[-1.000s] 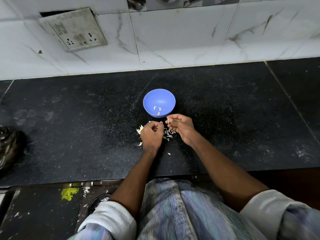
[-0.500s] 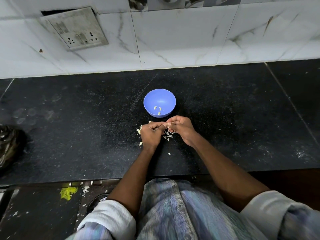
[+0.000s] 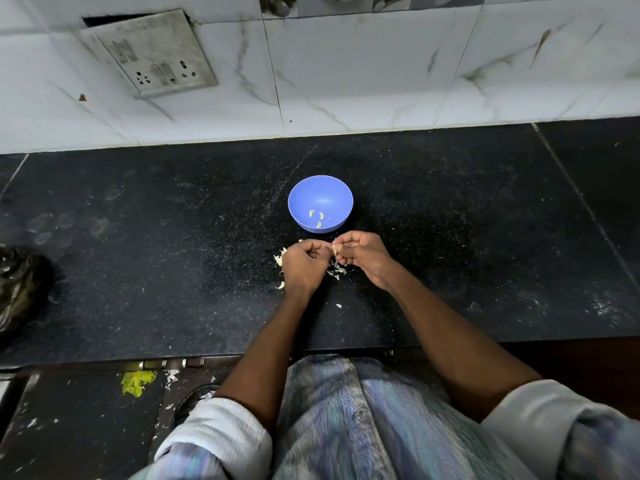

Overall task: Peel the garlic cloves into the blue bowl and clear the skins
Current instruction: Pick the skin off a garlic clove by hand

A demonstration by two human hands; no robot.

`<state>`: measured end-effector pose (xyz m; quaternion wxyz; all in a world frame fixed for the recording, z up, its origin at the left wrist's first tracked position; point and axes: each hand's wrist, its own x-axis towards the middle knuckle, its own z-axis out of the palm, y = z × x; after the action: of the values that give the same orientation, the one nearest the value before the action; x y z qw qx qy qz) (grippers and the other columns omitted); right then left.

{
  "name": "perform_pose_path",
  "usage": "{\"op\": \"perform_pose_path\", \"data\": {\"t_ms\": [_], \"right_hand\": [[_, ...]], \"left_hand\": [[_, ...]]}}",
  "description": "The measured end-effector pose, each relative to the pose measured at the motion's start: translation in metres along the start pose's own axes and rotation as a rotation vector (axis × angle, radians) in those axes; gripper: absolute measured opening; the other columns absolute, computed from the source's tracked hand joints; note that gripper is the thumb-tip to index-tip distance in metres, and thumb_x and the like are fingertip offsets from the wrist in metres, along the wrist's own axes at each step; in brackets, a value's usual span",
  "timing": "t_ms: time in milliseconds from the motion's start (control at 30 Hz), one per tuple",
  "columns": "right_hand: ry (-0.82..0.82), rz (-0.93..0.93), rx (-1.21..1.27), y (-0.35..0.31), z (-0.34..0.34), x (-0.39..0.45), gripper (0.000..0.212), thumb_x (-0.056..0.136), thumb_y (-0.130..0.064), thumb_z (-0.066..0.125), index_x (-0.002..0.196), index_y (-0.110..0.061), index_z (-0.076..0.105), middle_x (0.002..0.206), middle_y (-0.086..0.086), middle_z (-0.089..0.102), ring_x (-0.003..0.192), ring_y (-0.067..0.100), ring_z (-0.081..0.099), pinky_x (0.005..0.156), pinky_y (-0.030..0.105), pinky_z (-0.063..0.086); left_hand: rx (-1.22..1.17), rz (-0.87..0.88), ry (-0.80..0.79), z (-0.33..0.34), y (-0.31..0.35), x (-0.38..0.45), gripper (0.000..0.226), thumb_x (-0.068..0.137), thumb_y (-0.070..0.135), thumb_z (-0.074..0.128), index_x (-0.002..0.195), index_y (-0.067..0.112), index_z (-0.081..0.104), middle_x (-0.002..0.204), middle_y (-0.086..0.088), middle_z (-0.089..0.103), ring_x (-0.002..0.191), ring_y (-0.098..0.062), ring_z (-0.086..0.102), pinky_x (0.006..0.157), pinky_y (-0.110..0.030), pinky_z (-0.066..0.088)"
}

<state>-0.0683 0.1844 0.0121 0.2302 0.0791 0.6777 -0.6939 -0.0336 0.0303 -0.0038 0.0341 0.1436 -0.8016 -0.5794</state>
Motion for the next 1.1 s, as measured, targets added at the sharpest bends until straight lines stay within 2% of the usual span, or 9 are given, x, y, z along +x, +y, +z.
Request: {"op": "perform_pose_path", "data": {"t_ms": [167, 367, 467, 600, 700, 767, 867, 1000, 1100], "right_hand": [[-0.024, -0.018, 0.086, -0.004, 0.003, -0.002, 0.011, 0.092, -0.002, 0.073, 0.103, 0.0, 0.073, 0.095, 0.012, 0.077, 0.088, 0.018, 0.074, 0.087, 0.031, 0.061], [-0.02, -0.022, 0.085, -0.003, -0.001, -0.002, 0.027, 0.089, 0.011, 0.07, 0.114, 0.002, 0.069, 0.104, 0.02, 0.077, 0.095, 0.024, 0.076, 0.088, 0.029, 0.061], [-0.005, -0.017, 0.062, -0.003, -0.003, -0.004, 0.033, 0.085, 0.012, 0.073, 0.116, 0.002, 0.069, 0.107, 0.02, 0.076, 0.103, 0.03, 0.075, 0.093, 0.036, 0.061], [0.042, -0.04, 0.031, -0.004, -0.003, -0.002, 0.036, 0.082, 0.015, 0.072, 0.116, 0.005, 0.067, 0.11, 0.027, 0.072, 0.096, 0.031, 0.074, 0.085, 0.036, 0.063], [0.037, -0.051, -0.006, -0.006, -0.003, -0.003, 0.037, 0.081, 0.014, 0.074, 0.116, 0.003, 0.067, 0.105, 0.024, 0.075, 0.092, 0.027, 0.074, 0.08, 0.034, 0.064], [0.033, -0.051, -0.017, -0.005, -0.003, -0.003, 0.037, 0.08, 0.012, 0.077, 0.115, 0.002, 0.068, 0.103, 0.022, 0.076, 0.089, 0.024, 0.074, 0.079, 0.032, 0.063], [0.026, -0.048, 0.005, -0.003, -0.003, -0.002, 0.035, 0.081, 0.008, 0.077, 0.115, 0.0, 0.07, 0.102, 0.02, 0.077, 0.088, 0.023, 0.073, 0.083, 0.033, 0.06], [-0.024, 0.028, 0.047, -0.001, -0.005, -0.001, 0.02, 0.09, -0.001, 0.074, 0.11, 0.003, 0.073, 0.097, 0.021, 0.077, 0.084, 0.022, 0.072, 0.079, 0.028, 0.06], [-0.02, 0.011, -0.004, 0.0, -0.004, -0.002, 0.017, 0.094, -0.004, 0.071, 0.108, 0.007, 0.073, 0.094, 0.021, 0.076, 0.076, 0.017, 0.07, 0.072, 0.024, 0.058]], "left_hand": [[0.222, 0.142, 0.015, 0.003, 0.002, -0.003, 0.01, 0.095, 0.025, 0.069, 0.09, 0.021, 0.077, 0.08, 0.01, 0.073, 0.07, -0.005, 0.067, 0.065, -0.023, 0.052], [-0.065, -0.084, 0.009, 0.005, -0.004, 0.0, 0.015, 0.102, 0.018, 0.059, 0.101, 0.014, 0.073, 0.09, -0.003, 0.078, 0.073, -0.02, 0.076, 0.072, -0.035, 0.061], [-0.038, -0.102, 0.024, 0.003, -0.004, 0.0, 0.018, 0.1, 0.017, 0.057, 0.093, 0.015, 0.074, 0.087, -0.001, 0.078, 0.073, -0.017, 0.076, 0.072, -0.035, 0.062], [0.166, 0.011, 0.104, 0.0, -0.001, -0.004, 0.014, 0.095, 0.029, 0.072, 0.082, 0.023, 0.075, 0.077, 0.012, 0.073, 0.07, -0.005, 0.068, 0.067, -0.025, 0.051], [0.124, 0.113, 0.054, -0.001, 0.0, -0.004, 0.019, 0.083, 0.018, 0.089, 0.095, 0.02, 0.074, 0.086, 0.011, 0.073, 0.068, -0.005, 0.068, 0.067, -0.02, 0.056], [0.119, 0.173, 0.007, -0.003, -0.001, -0.004, 0.021, 0.083, 0.01, 0.088, 0.099, 0.02, 0.077, 0.09, 0.011, 0.075, 0.071, -0.005, 0.069, 0.071, -0.027, 0.061], [0.186, 0.223, 0.048, -0.002, -0.003, -0.006, 0.013, 0.087, 0.015, 0.085, 0.094, 0.026, 0.082, 0.087, 0.015, 0.076, 0.076, -0.003, 0.07, 0.072, -0.034, 0.061], [0.11, 0.204, 0.149, 0.0, -0.002, -0.009, 0.014, 0.09, 0.01, 0.081, 0.099, 0.02, 0.083, 0.09, 0.011, 0.077, 0.079, -0.004, 0.071, 0.075, -0.034, 0.061], [0.165, 0.232, 0.145, 0.001, -0.002, -0.011, 0.018, 0.089, 0.011, 0.082, 0.104, 0.021, 0.084, 0.092, 0.009, 0.076, 0.081, -0.004, 0.069, 0.074, -0.025, 0.057]]}}
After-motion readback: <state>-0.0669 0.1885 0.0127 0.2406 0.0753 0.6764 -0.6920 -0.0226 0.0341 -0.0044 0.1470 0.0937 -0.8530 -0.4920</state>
